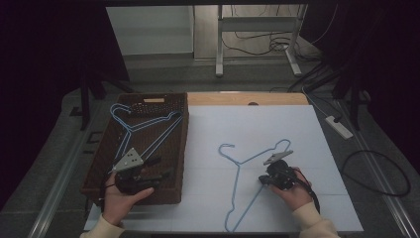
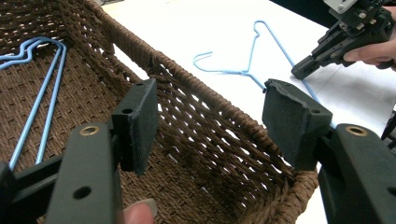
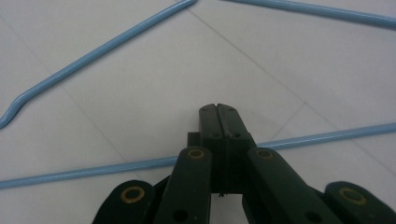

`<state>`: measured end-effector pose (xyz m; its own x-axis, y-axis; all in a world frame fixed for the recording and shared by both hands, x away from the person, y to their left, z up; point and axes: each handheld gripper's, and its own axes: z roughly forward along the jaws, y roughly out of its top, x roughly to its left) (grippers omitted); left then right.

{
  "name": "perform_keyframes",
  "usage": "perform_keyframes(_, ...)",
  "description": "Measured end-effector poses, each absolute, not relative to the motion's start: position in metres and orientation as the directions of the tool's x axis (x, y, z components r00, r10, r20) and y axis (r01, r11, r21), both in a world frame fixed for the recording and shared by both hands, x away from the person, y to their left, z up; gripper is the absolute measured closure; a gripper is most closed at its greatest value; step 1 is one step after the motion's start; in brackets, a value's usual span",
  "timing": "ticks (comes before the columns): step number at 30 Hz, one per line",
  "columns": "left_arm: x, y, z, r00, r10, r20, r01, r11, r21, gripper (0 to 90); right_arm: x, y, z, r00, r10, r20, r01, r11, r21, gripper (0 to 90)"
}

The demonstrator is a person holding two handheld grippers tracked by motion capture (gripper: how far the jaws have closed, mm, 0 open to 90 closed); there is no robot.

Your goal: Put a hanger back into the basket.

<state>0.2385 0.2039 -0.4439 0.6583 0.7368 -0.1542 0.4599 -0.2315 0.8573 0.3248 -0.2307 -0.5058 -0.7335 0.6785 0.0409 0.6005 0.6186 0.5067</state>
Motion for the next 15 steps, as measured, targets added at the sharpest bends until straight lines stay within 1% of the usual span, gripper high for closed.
perform_keyframes(7, 0.239, 0.204, -0.444, 0.657, 0.738, -0.154, 0.459, -0.229, 0.858, 37.2, 0.321, -0.235, -0.506, -0.731, 0.681, 0.052, 0.604, 0.609, 0.514, 90.0)
perform_keyframes(9, 0.239, 0.204, -0.444, 0.658, 0.738, -0.153, 0.457, -0.229, 0.86, 37.2, 0.324, -0.234, -0.503, -0.742, 0.668, 0.056, 0.584, 0.604, 0.541, 90.0)
perform_keyframes(11, 0.239, 0.204, -0.444, 0.657, 0.739, -0.152, 0.456, -0.229, 0.86, 37.2, 0.33, -0.23, -0.496, -0.751, 0.659, 0.041, 0.555, 0.597, 0.579, 85.4)
perform_keyframes(13, 0.239, 0.203, -0.445, 0.657, 0.738, -0.152, 0.456, -0.229, 0.86, 37.2, 0.336, -0.225, -0.491, -0.761, 0.648, 0.022, 0.525, 0.596, 0.608, 78.5)
perform_keyframes(15, 0.239, 0.203, -0.445, 0.657, 0.738, -0.152, 0.456, -0.229, 0.86, 37.2, 0.342, -0.219, -0.487, -0.769, 0.639, 0.011, 0.505, 0.598, 0.623, 65.8)
